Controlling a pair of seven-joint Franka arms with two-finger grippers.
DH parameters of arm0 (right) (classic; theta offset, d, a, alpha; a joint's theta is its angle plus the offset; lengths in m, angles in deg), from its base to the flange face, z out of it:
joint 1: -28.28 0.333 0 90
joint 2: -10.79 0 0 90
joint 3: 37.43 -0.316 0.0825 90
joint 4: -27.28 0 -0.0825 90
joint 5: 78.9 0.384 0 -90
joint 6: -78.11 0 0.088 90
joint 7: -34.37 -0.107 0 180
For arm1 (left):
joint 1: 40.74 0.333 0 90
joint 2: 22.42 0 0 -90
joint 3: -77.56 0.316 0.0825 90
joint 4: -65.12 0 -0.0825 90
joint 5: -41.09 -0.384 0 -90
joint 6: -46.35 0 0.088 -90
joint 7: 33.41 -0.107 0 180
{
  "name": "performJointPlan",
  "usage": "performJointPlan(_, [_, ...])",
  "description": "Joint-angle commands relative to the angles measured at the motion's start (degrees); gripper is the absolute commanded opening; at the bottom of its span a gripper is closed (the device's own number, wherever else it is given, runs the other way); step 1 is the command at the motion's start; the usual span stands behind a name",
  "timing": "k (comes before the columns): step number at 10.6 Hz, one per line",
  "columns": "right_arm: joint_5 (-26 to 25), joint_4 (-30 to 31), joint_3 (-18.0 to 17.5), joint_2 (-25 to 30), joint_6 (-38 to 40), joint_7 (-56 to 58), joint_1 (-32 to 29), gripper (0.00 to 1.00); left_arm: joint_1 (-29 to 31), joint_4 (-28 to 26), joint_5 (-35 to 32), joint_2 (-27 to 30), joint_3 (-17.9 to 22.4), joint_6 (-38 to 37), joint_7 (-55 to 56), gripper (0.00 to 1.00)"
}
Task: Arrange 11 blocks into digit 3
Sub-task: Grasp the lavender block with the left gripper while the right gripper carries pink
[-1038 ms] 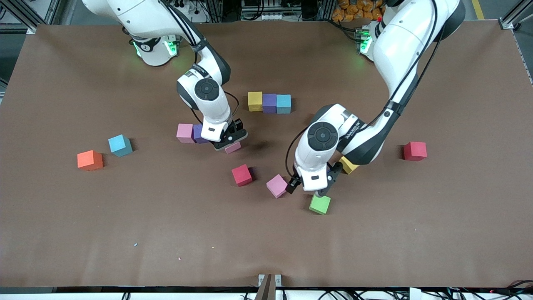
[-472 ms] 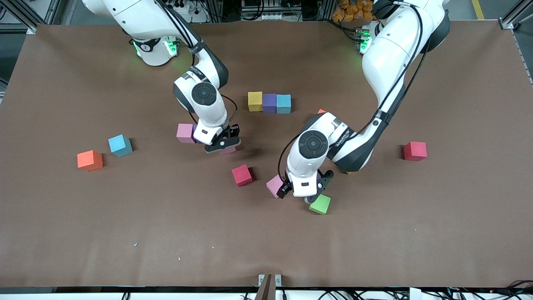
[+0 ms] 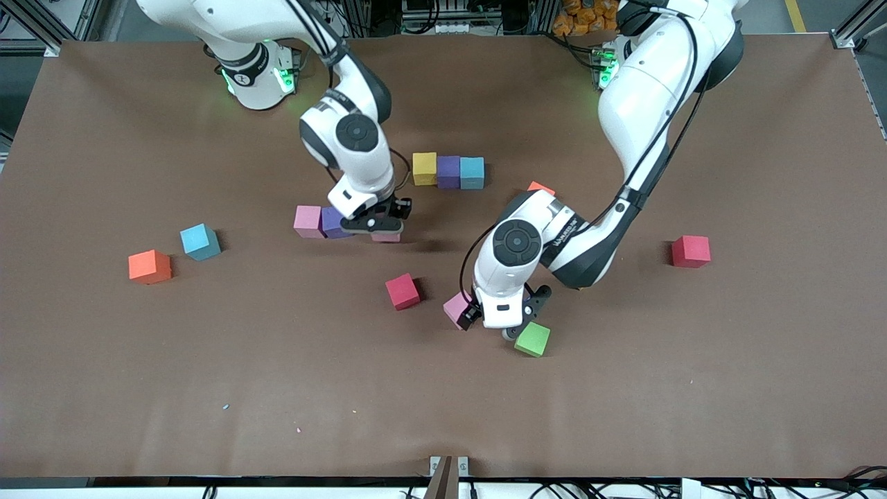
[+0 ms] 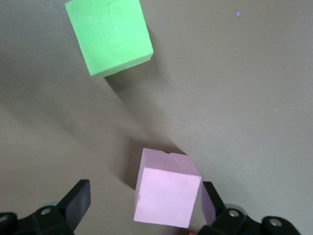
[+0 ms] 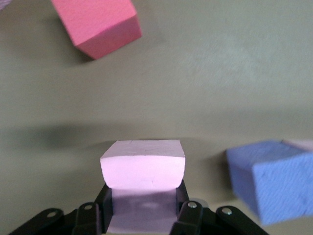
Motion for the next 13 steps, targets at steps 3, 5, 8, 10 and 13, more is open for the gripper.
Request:
performJointPlan(3, [0.46,3.93,-4.06,1.32,-7.12,-12.18,0.81,0.09,-2.80,2.89,-0.94,-2.01,1.90,2.24,-0.70,1.00])
performJointPlan(5, [0.46,4.92,-4.15,1.15,-8.74,-14.81,1.51,0.09,-5.35,2.89,-0.85,-2.44,4.98,2.60,-0.70,1.00])
performJointPlan(8, [-0.06,4.74,-4.06,0.53,-8.65,-15.45,3.54,0.06,-5.36,2.98,-0.94,-2.89,5.07,4.96,-0.70,1.00])
performJointPlan(10, [-0.33,4.83,-4.06,0.36,-8.65,-15.45,4.68,0.06,-5.36,2.89,-0.94,-3.24,5.07,6.03,-0.79,1.00])
performJointPlan(13, [-1.73,4.74,-3.97,-0.44,-8.74,-15.54,5.30,0.06,-5.36,2.89,-0.85,-3.41,5.07,6.29,-0.88,1.00])
